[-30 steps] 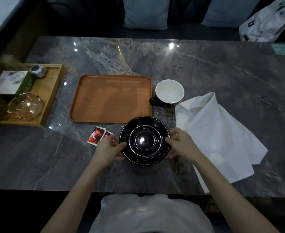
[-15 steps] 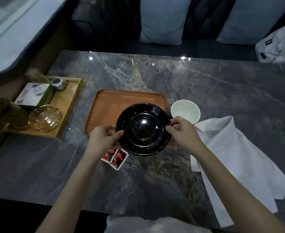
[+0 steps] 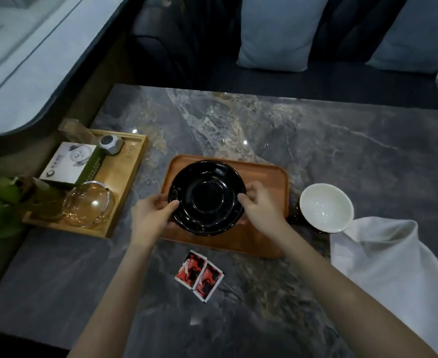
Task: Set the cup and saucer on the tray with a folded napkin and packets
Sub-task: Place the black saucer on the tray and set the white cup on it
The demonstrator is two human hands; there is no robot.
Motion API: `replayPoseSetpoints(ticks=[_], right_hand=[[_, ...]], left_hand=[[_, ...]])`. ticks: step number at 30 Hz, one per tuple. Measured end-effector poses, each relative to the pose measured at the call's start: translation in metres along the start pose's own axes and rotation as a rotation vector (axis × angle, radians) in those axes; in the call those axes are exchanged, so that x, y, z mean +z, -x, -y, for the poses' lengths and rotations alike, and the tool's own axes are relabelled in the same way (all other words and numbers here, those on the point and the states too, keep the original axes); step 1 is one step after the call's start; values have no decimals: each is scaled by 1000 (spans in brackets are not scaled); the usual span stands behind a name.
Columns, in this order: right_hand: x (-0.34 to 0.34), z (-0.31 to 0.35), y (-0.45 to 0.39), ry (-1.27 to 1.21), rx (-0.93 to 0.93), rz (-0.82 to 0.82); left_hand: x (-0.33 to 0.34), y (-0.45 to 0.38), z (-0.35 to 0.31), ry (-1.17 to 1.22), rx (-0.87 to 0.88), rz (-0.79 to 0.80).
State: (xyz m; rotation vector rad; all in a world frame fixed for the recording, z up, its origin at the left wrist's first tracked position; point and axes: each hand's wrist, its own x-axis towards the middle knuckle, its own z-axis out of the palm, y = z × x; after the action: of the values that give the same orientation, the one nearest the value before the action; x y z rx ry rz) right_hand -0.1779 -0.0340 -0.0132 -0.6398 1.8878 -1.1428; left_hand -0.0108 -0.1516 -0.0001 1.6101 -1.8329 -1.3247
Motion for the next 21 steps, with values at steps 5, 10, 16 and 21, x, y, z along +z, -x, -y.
replayPoseSetpoints(ticks=[5, 10, 16, 21], right_hand=[[24, -2, -27, 49, 39, 18], [39, -9, -41, 30, 22, 29], [45, -19, -47, 41, 28, 7], [47, -24, -46, 66, 23, 12]], left_hand=[[-5, -29, 16, -69, -13, -15], [-6, -45, 29, -146, -35, -22], [-2, -51, 34, -197, -40, -45], [-1, -53, 40, -286, -10, -40]])
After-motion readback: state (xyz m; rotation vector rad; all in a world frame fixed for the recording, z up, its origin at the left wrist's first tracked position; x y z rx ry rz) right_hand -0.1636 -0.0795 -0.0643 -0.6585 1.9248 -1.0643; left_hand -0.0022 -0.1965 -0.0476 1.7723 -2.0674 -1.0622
